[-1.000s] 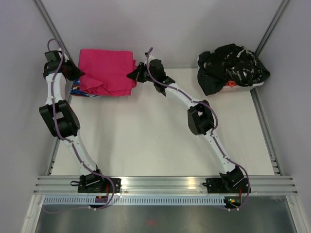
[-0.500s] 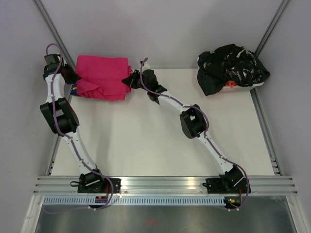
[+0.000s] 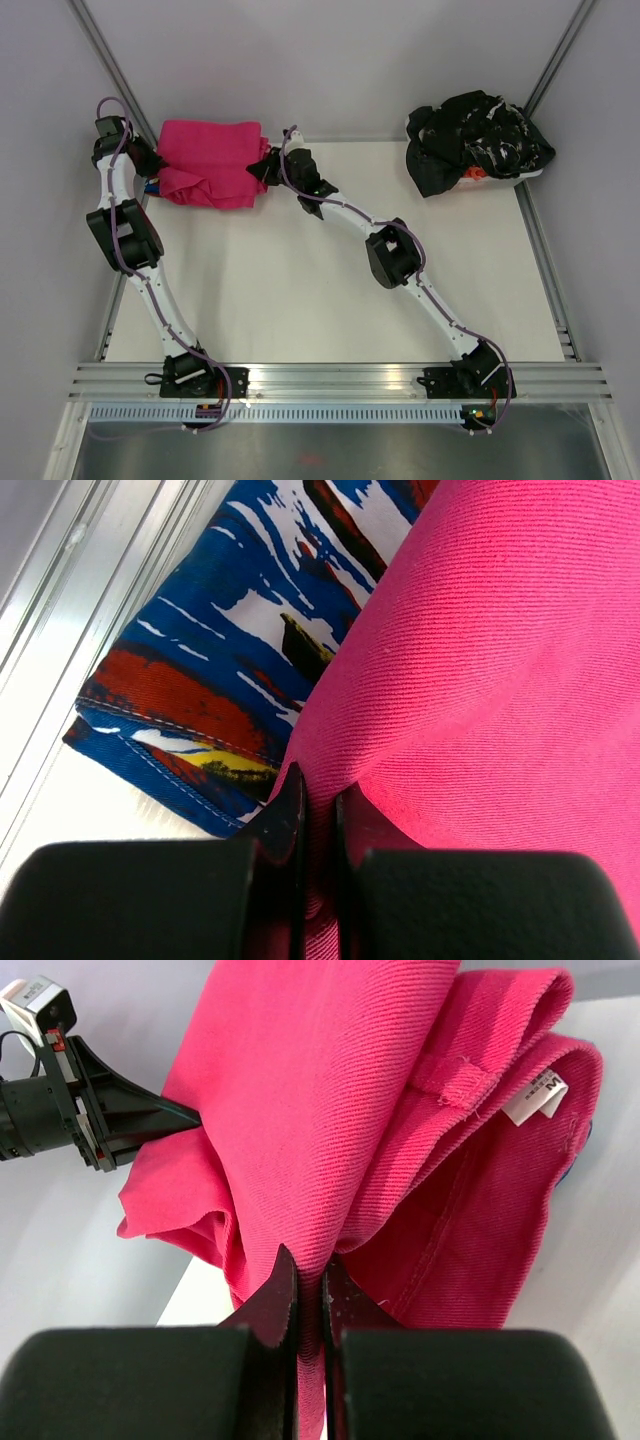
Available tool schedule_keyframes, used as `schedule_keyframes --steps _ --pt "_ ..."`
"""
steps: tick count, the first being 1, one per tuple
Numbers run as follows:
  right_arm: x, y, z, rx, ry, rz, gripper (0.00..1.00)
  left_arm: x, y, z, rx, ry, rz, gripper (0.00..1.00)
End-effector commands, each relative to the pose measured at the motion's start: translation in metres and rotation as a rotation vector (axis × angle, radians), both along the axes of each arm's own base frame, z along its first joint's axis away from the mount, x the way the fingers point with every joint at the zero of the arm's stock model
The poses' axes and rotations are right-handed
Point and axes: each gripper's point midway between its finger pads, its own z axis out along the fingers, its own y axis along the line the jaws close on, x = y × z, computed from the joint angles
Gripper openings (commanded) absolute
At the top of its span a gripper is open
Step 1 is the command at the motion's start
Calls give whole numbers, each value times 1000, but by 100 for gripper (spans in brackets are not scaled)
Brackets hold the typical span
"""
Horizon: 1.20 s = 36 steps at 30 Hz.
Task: Fold and stack the trousers
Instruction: Neatly place the folded trousers to the corner
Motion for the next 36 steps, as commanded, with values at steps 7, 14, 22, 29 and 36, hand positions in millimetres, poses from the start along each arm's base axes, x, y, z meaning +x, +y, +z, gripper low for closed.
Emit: schedule_keyframes --steps 7,14,22,29,36 --pt "39 -46 141 183 -308 -186 0 9 112 110 226 -289 289 2" --pt "43 -45 120 168 -283 -192 0 -1 135 128 273 -307 367 2" --pt "57 -48 67 120 -234 -250 0 6 152 90 238 -300 382 2" --pt "59 -49 36 38 -237 -247 0 25 149 59 181 -343 357 2" --pt "67 -59 54 69 -273 -282 22 24 145 49 173 -352 361 2"
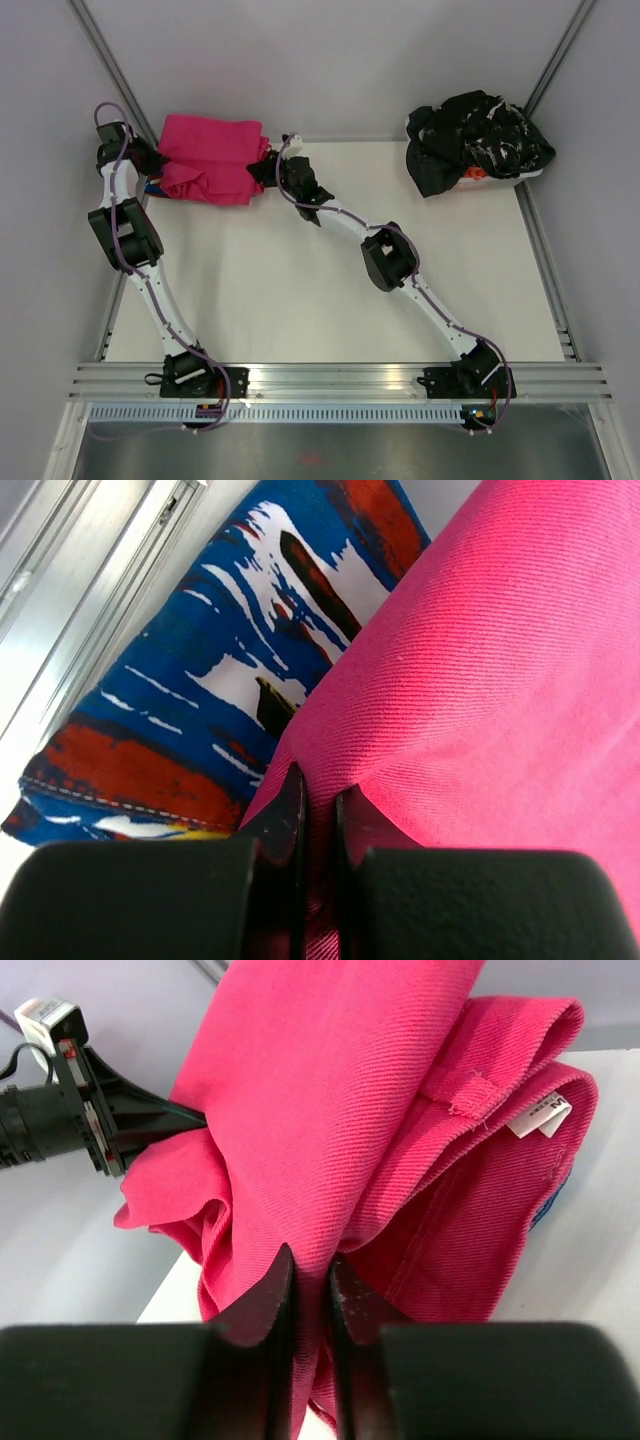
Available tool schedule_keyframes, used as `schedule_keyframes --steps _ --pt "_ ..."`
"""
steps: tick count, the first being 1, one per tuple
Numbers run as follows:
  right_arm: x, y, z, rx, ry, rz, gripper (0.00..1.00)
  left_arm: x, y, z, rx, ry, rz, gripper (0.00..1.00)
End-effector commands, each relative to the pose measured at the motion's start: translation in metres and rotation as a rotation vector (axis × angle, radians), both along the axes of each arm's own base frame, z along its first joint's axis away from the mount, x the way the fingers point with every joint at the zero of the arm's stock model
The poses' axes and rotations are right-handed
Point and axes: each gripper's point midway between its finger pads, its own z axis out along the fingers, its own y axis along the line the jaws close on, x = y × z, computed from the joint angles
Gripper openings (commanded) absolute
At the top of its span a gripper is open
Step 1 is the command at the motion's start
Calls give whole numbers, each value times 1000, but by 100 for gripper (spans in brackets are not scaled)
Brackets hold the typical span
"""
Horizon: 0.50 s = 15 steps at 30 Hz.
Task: Fold and stack the trousers
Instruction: Neatly place the folded trousers to the corner
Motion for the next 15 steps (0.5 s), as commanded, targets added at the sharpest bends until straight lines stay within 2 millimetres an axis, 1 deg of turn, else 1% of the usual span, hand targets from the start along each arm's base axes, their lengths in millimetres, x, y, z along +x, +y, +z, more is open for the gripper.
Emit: schedule_keyframes --steps 1,2,3,4,5,6,7,8,9,10,11,12,13,14,15 --pt "57 -63 64 80 -156 -211 31 -4 139 60 243 -220 343 2" --pt "57 -65 74 80 -164 -207 41 -7 138 56 243 -206 347 2" --pt "54 -62 79 71 -172 -181 52 -12 141 68 260 -214 368 7" --pt "50 -62 96 60 -197 -167 59 -15 142 74 272 -215 378 17" --pt "47 -61 106 52 -211 -154 65 -17 143 76 278 -211 385 29" --pt "40 -56 114 38 -226 -104 76 -18 141 82 294 -214 376 49" --pt "37 -57 124 27 -234 -92 82 -20 139 100 309 -238 366 53" --pt "29 -59 152 19 -265 -80 88 -23 138 104 313 -241 360 57" --pt "26 -60 150 -9 -261 -63 94 -24 136 113 321 -255 353 63" --pt "20 -61 161 -21 -274 -47 94 -24 130 122 319 -279 327 76" --pt "11 -67 192 -31 -306 -47 94 -26 124 138 324 -309 306 84" --pt "8 -69 184 -63 -290 -39 95 -24 114 147 319 -335 253 96" --pt "-3 -74 208 -66 -305 -19 95 -23 108 153 320 -346 233 97" --pt "-6 -78 205 -84 -289 -14 96 -23 94 169 342 -372 198 98" --pt "-9 -81 208 -86 -276 -6 96 -21 82 176 342 -391 151 98"
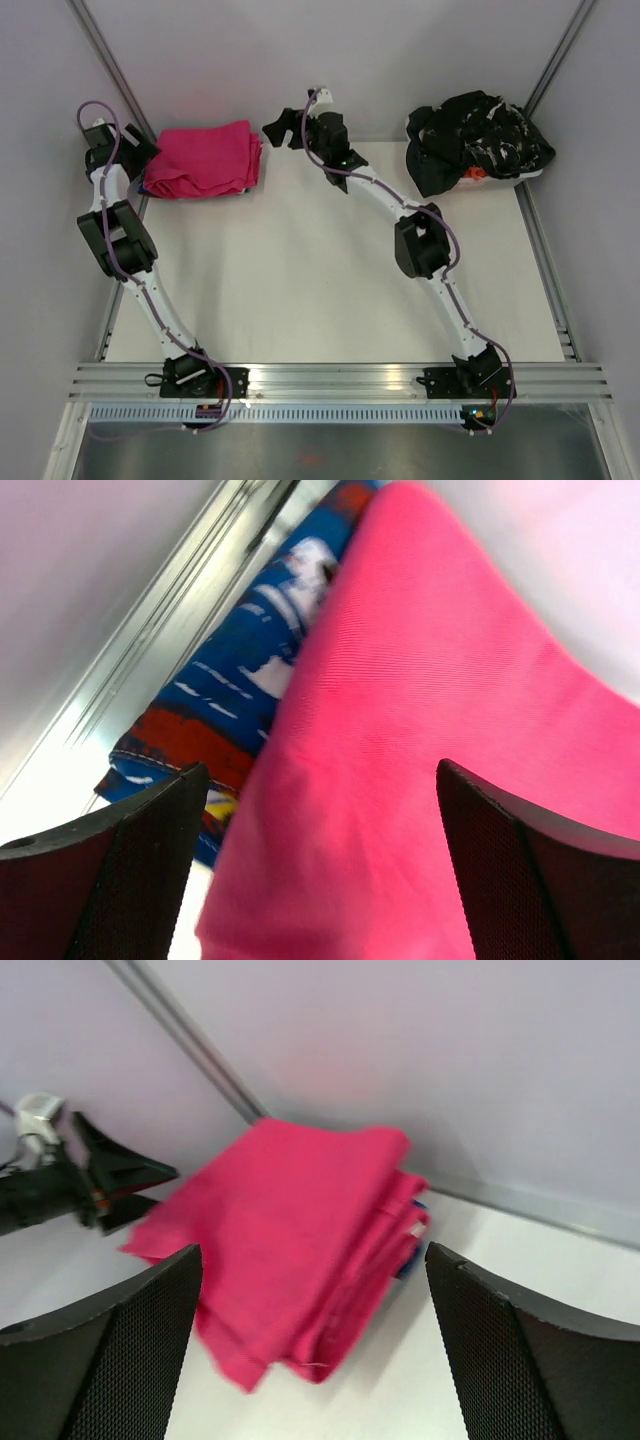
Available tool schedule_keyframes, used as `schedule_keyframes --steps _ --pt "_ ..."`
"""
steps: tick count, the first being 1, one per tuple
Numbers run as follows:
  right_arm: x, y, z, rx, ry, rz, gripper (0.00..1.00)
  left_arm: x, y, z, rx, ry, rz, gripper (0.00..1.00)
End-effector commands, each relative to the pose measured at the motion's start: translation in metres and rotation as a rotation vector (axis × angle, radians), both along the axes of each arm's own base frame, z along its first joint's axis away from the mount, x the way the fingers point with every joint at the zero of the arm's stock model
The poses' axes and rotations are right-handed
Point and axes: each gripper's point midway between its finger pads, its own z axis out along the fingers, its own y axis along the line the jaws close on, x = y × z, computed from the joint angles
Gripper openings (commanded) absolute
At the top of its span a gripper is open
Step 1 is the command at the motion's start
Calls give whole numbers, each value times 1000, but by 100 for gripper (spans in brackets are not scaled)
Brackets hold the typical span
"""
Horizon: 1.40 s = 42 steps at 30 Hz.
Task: Fold and stack the trousers
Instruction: Neatly place the folded trousers to the corner
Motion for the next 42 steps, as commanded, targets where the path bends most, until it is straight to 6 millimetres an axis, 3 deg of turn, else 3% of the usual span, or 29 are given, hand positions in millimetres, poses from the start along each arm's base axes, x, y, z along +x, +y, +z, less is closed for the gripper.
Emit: schedule_keyframes --steps 1,3,4,5,6,7,8,9,10,11,12,14,15,16,18,22,25,31,35,39,42 --pt "-55 -3 137 46 -168 113 98 -7 34 173 240 -353 21 98" --pt "-62 -11 131 36 -120 137 98 -8 4 191 287 -361 -28 97" --pt "-70 -21 146 39 -110 139 98 -10 -6 196 341 -346 -50 97" --pt "-74 -24 131 20 -71 149 98 -10 -24 213 390 -348 -44 95" --pt "-84 -33 147 19 -83 153 98 -12 -33 213 417 -319 -37 93" --pt "-87 -39 144 6 -72 152 98 -15 -38 212 460 -291 -31 90" --pt "-90 -45 127 -21 -34 146 98 -18 -50 221 491 -292 -10 84" --pt "-98 -53 140 -22 -49 138 98 -19 -54 218 495 -285 -6 76" --pt "-99 -62 136 -32 -36 128 97 -19 -58 206 484 -273 -4 67" --pt "-103 -67 120 -54 -2 132 93 -19 -60 200 473 -263 0 46" --pt "-112 -73 131 -62 -22 141 89 -16 -59 188 452 -243 5 31" --pt "-118 -84 114 -95 16 132 80 -15 -57 165 404 -194 35 3" --pt "-125 -90 122 -102 8 126 77 -11 -55 144 382 -157 39 2" --pt "-128 -96 107 -129 30 121 77 -10 -56 131 344 -137 51 2" --pt "-135 -105 111 -140 20 100 77 -7 -55 109 296 -106 73 2" --pt "-139 -122 92 -182 44 42 77 4 -65 46 132 -38 80 2" --pt "-138 -124 86 -188 63 40 78 9 -79 20 46 -19 38 2" --pt "-138 -120 66 -201 104 61 79 -16 -81 -2 3 64 88 2" --pt "-136 -119 55 -210 124 65 81 -52 -56 -14 48 165 232 2" --pt "-135 -121 49 -219 134 65 82 -86 -29 -39 97 281 298 2" --pt "-135 -123 44 -228 141 67 82 -96 -16 -44 126 297 294 2"
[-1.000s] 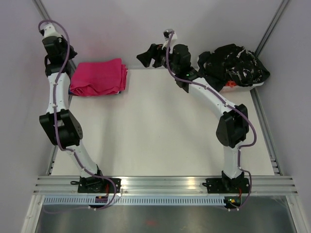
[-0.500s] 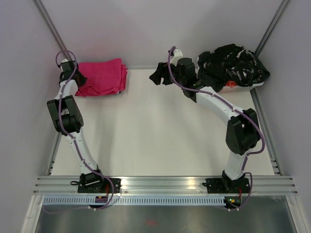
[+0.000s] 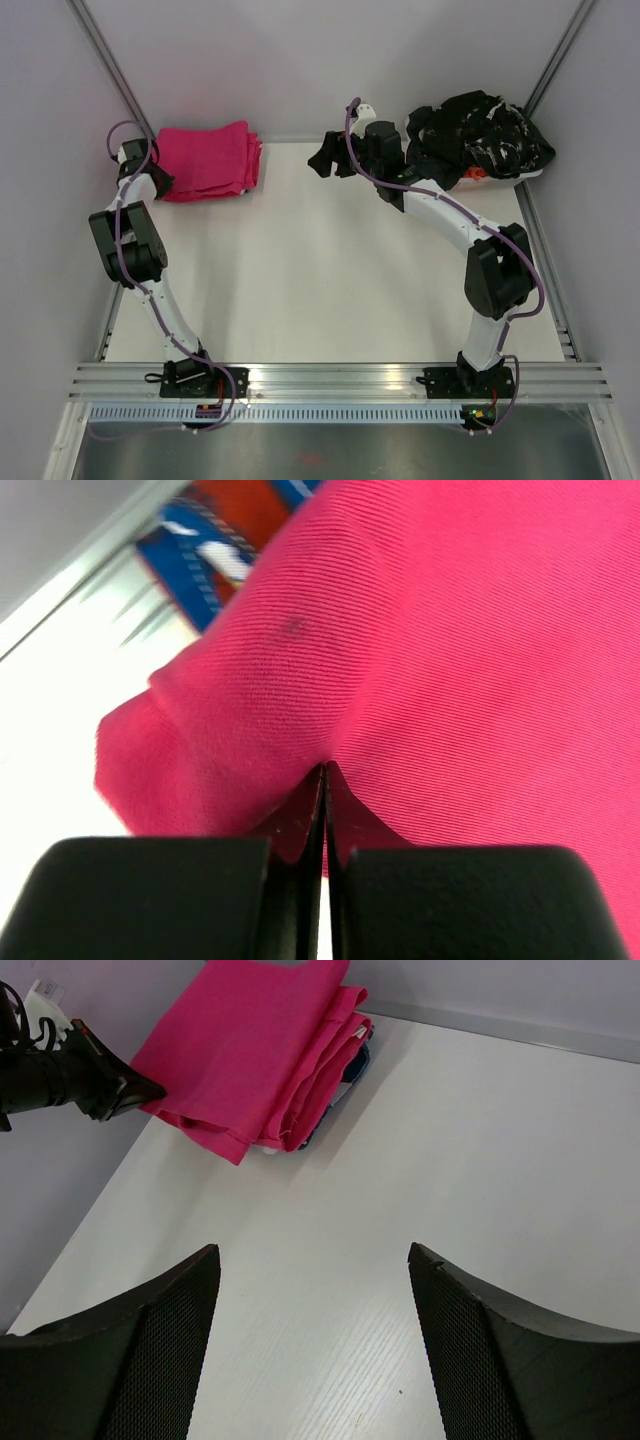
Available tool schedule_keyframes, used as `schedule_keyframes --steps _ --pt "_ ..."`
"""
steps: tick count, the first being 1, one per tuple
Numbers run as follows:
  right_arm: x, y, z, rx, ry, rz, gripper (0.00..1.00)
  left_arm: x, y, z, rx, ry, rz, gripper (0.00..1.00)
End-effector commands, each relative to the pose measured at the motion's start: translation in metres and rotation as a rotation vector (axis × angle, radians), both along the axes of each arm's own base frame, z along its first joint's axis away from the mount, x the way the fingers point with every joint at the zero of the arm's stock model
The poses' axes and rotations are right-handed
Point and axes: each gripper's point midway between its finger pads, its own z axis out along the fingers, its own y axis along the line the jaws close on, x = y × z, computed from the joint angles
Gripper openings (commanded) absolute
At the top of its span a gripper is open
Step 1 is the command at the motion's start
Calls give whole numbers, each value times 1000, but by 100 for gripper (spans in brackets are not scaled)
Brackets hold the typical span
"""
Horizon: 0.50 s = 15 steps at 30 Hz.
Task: Fold and stack the trousers
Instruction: Neatly place the folded trousers to the corner
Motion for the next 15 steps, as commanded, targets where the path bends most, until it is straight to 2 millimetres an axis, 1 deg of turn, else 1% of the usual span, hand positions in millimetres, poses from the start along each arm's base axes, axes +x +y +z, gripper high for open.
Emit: schedule_keyframes --steps 1,3,6,7,9,10,11,12,13,14,15 --pt "1 -4 1 -11 -17 7 82 -34 39 -2 82 85 86 2" --pt "1 -5 -2 -17 -7 6 82 -29 38 4 93 79 42 2" --pt "0 -7 -2 -18 2 5 82 -23 30 12 78 67 -25 3" --pt "-1 -7 -2 -19 5 5 82 -22 26 25 81 43 -41 6" --pt "-1 -10 3 -23 10 -2 85 -25 24 42 95 27 -57 12" --pt "1 -14 3 -33 23 -20 86 -25 20 53 99 9 -75 26" --pt "-2 -19 -1 -57 57 -29 88 -26 16 79 121 -35 -91 39" --pt "4 -26 11 -57 45 -51 92 -28 13 93 141 -49 -120 53" --pt "5 -32 15 -70 46 -65 94 -26 0 109 142 -79 -165 70" --pt "2 -41 20 -92 54 -72 96 -29 -10 142 166 -137 -198 76" --pt "5 -51 32 -91 41 -98 98 -32 -19 156 189 -151 -232 81"
